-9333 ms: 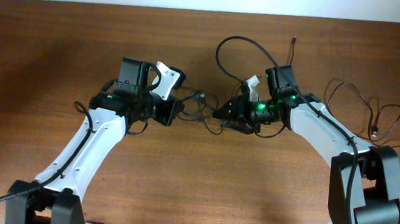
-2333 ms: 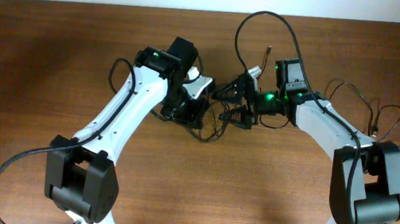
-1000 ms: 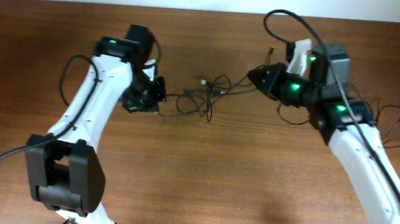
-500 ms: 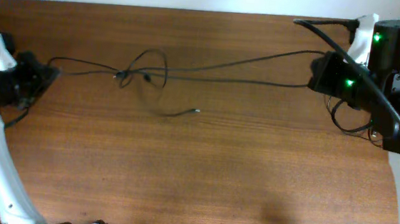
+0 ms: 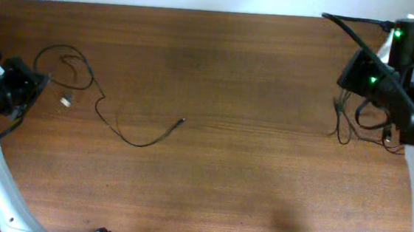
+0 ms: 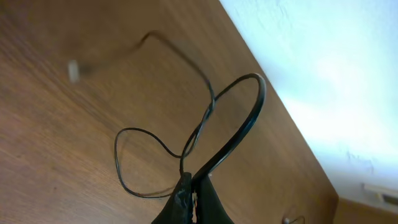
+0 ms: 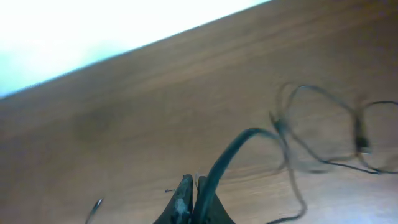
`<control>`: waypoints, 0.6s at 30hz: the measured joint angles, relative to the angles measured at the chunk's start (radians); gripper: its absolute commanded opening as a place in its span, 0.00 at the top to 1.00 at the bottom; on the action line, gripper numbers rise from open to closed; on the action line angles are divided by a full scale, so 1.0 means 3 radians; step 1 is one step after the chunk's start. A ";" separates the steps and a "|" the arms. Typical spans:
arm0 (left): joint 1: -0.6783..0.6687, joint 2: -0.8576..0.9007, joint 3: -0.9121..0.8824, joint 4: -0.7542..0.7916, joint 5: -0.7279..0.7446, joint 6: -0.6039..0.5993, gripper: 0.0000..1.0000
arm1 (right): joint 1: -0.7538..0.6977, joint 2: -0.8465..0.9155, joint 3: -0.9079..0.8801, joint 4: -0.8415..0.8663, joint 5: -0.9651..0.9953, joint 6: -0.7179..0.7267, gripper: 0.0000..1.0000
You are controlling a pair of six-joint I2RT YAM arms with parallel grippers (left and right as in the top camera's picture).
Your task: Untangle cables
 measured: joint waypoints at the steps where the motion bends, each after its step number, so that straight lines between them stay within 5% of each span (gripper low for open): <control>1: -0.0056 0.0000 0.0000 -0.0004 -0.0029 0.0001 1.00 | 0.0001 0.0061 0.0000 0.0001 -0.0123 -0.0055 0.96; 11: -0.0966 0.0337 0.0003 -0.0046 -0.0370 0.0128 1.00 | 0.0001 0.0240 0.0005 0.0301 -0.1395 -0.0629 0.96; 18: -0.1601 0.0740 0.0003 -0.0144 -0.0408 0.0487 1.00 | 0.0000 0.0242 0.0014 0.1387 -0.1745 -0.0654 0.96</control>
